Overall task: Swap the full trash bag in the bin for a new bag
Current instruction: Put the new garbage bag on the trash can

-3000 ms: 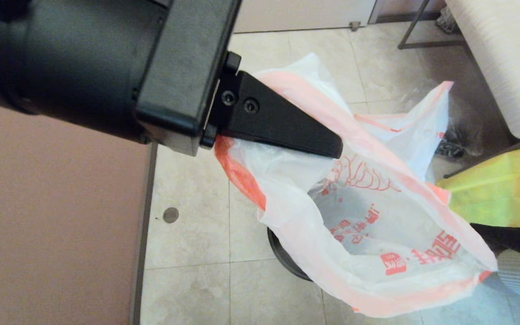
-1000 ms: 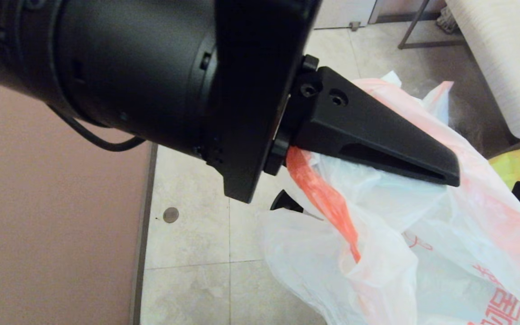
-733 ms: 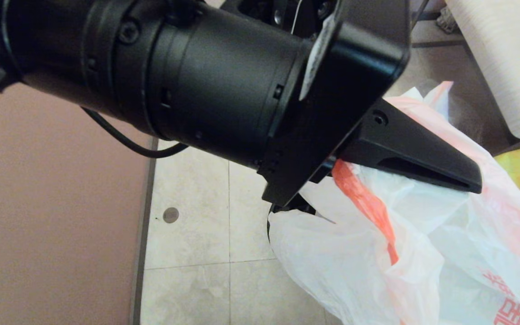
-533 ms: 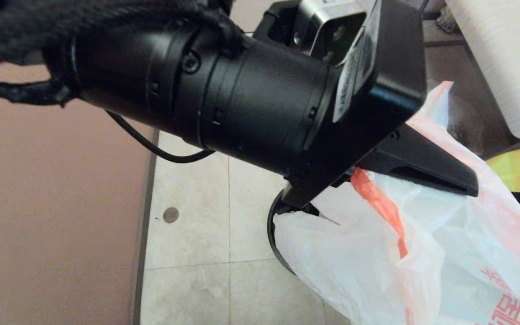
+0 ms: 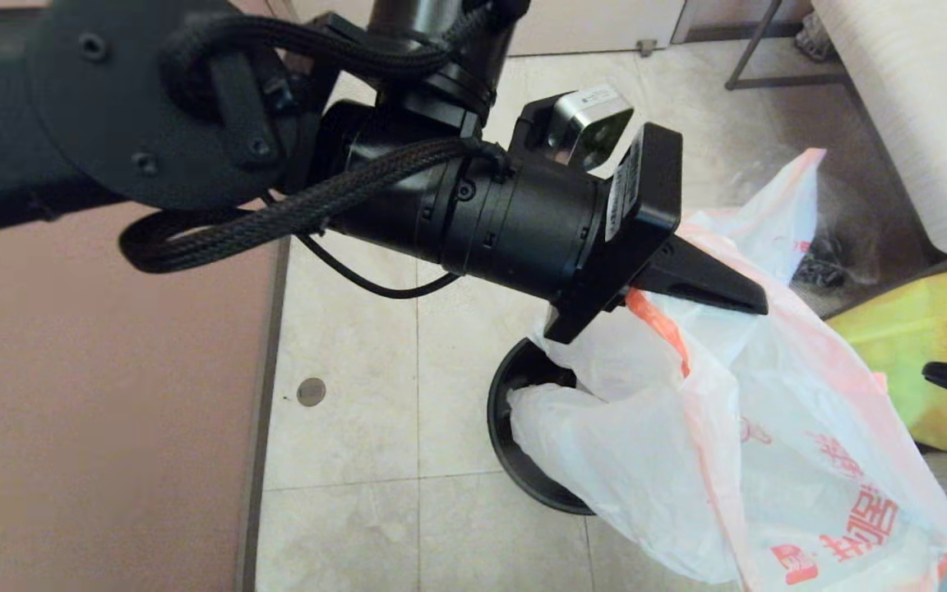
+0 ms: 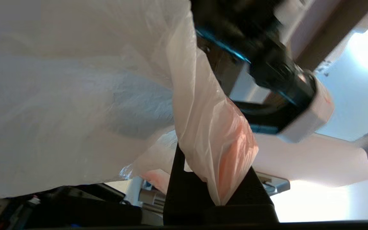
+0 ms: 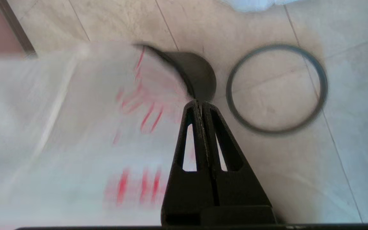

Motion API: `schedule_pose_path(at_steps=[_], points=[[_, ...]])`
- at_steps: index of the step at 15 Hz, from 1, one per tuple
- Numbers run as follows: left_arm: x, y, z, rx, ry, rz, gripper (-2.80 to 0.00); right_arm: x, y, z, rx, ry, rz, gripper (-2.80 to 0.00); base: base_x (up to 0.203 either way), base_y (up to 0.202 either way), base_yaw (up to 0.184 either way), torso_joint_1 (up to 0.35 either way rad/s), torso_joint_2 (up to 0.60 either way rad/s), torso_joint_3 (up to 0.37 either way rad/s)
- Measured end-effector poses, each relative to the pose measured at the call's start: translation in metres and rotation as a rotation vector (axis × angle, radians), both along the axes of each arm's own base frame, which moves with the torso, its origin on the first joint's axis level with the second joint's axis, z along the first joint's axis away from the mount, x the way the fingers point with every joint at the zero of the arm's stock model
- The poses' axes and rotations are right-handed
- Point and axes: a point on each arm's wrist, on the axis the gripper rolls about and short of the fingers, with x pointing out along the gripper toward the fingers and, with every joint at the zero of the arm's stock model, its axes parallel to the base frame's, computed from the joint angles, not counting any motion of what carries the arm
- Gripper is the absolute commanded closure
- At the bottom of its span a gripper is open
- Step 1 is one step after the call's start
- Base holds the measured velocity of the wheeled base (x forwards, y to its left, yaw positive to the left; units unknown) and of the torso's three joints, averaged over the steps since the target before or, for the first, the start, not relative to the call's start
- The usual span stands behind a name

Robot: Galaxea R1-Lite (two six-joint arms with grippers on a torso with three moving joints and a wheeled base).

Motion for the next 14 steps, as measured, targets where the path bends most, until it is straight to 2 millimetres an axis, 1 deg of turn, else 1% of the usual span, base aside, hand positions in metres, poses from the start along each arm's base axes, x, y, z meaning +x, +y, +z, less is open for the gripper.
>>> schedule_pose_path(at_steps=[2,3,6,8,11,14], points=[[0.023,0.003,-0.012,0.021,0.006,0.055,0.0,-0.012,0.002,-0.003,0.001,0.039,0.016,0.0,0.0,0.0,0.0,0.0,0.0,0.0],[0.033,0.006,-0.017,0.03,0.009,0.077,0.0,-0.015,0.003,-0.004,-0.001,0.043,0.03,-2.8,0.0,0.0,0.0,0.0,0.0,0.0],[0.056,0.018,-0.023,0.035,0.009,0.142,0.0,-0.015,0.013,-0.009,-0.019,0.074,0.09,-2.8,0.0,0.0,0.0,0.0,0.0,0.0],[0.067,0.028,-0.022,0.027,0.003,0.18,0.0,-0.009,0.02,-0.014,-0.052,0.105,0.096,-2.8,0.0,0.0,0.0,0.0,0.0,0.0],[0.077,0.042,-0.024,0.034,0.01,0.227,0.0,0.0,0.03,-0.022,-0.133,0.139,0.049,-2.8,0.0,0.0,0.0,0.0,0.0,0.0],[0.083,0.056,-0.021,0.032,0.008,0.268,0.0,0.003,0.033,-0.027,-0.151,0.168,0.06,-2.8,0.0,0.0,0.0,0.0,0.0,0.0]])
